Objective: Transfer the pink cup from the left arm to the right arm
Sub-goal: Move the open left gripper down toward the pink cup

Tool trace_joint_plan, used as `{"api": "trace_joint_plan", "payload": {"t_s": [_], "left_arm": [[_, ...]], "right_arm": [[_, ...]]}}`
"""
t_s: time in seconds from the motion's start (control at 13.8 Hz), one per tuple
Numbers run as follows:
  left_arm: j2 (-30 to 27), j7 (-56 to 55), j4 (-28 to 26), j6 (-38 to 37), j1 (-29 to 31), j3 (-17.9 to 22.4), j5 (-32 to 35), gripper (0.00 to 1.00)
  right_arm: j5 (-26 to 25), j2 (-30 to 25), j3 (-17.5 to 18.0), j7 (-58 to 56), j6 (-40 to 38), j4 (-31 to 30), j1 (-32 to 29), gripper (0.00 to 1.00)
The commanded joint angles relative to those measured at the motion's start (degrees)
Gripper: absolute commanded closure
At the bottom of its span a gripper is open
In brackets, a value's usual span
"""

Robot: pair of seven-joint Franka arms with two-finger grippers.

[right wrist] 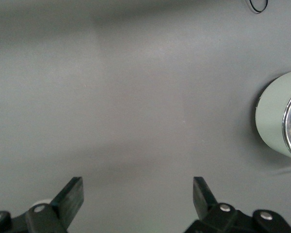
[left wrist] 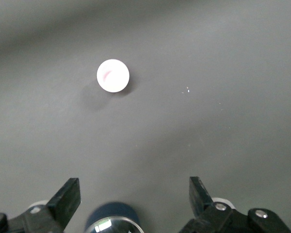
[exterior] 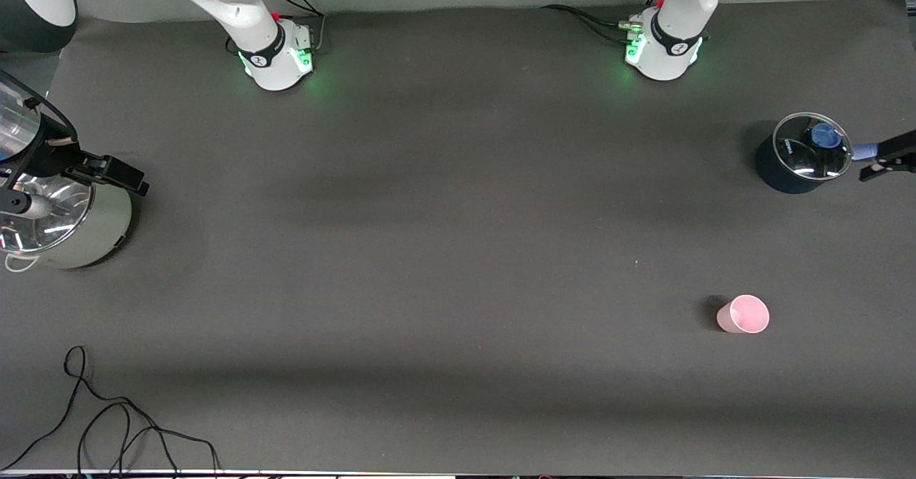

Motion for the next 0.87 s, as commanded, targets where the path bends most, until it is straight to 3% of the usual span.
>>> {"api": "trace_joint_plan", "payload": {"t_s": [0.0,0.51,0.79], "left_arm": [[5.5,11.6,2.0,0.1,4.8,-0.7,-6.3,0.0],[20.5,40.1,1.8,5.3,12.4,-0.7,-21.1,0.0],[27.9,53.2,1.1,9.0,12.9,-0.7,-29.4,0.0]], "right_arm": [[1.3,0.1,-0.2,-0.6,-1.1,0.8,0.0,0.0],[1.4,0.2,-0.3,-0.8,-1.9,1.2,-0.3,0.0],[1.4,0.1,-1.0,-0.7,-2.4,1.3,-0.2,0.0]]}}
